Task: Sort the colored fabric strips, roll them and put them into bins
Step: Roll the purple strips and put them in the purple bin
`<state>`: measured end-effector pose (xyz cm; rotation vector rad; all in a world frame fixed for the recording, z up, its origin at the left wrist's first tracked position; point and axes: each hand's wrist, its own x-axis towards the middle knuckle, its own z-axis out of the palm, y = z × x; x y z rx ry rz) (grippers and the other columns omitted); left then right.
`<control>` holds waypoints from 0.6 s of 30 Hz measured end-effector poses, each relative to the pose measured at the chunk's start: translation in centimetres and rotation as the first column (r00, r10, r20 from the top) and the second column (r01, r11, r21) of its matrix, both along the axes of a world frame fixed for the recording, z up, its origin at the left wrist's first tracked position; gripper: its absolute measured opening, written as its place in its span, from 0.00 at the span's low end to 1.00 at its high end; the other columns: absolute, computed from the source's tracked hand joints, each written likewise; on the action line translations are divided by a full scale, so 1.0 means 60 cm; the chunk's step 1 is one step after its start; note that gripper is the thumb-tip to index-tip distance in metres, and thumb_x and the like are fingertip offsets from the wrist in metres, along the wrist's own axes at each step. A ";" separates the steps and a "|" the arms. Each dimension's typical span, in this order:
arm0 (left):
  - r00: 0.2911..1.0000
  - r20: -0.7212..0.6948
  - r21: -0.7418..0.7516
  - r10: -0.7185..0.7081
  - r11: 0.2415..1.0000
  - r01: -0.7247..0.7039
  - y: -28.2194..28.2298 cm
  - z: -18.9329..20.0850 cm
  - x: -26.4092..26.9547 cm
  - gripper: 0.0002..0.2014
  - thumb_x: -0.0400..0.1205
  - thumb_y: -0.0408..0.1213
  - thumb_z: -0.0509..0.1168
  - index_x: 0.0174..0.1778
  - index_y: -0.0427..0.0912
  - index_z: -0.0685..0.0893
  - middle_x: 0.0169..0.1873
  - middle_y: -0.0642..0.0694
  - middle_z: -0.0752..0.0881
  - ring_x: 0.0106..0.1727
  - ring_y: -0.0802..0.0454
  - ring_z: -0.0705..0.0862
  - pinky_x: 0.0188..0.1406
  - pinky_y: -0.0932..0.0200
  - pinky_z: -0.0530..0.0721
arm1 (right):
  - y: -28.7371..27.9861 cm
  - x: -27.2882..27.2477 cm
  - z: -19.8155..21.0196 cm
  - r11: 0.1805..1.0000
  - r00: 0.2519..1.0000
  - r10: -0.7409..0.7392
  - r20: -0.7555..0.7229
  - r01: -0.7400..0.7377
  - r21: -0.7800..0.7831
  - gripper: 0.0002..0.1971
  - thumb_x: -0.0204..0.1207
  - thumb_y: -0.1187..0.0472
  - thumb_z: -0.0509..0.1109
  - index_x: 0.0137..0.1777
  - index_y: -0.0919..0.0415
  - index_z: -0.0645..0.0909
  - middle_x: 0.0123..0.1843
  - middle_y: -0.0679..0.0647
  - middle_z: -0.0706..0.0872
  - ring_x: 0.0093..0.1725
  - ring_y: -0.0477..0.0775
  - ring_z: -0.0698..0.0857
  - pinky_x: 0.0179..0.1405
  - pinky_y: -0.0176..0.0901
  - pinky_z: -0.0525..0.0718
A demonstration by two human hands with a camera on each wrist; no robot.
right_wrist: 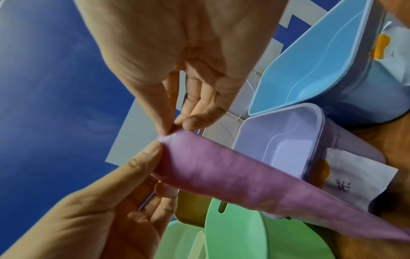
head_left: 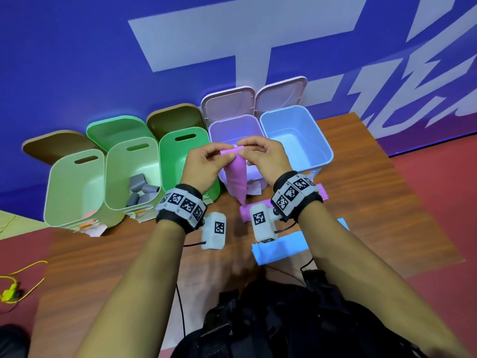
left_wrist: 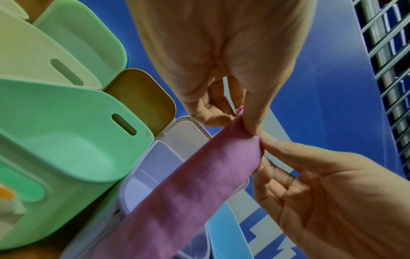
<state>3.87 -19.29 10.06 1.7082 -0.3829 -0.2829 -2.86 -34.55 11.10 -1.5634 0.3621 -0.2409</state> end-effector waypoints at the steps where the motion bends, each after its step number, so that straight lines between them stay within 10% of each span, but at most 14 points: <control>1: 1.000 0.006 0.001 0.001 1.000 -0.001 0.002 -0.002 0.000 0.08 0.77 0.26 0.74 0.48 0.42 0.91 0.44 0.44 0.91 0.46 0.54 0.88 0.54 0.61 0.84 | 0.001 -0.001 -0.002 1.000 1.000 0.002 -0.006 -0.002 -0.011 0.08 0.77 0.73 0.72 0.53 0.67 0.88 0.44 0.53 0.88 0.37 0.37 0.85 0.39 0.30 0.82; 18: 0.998 -0.002 0.019 -0.068 0.997 0.068 0.010 -0.006 -0.015 0.15 0.72 0.24 0.77 0.48 0.47 0.90 0.40 0.48 0.89 0.40 0.50 0.81 0.51 0.56 0.84 | 0.007 -0.021 -0.011 1.000 1.000 -0.006 -0.025 0.005 -0.022 0.05 0.77 0.74 0.73 0.50 0.69 0.87 0.38 0.51 0.87 0.33 0.35 0.83 0.36 0.26 0.80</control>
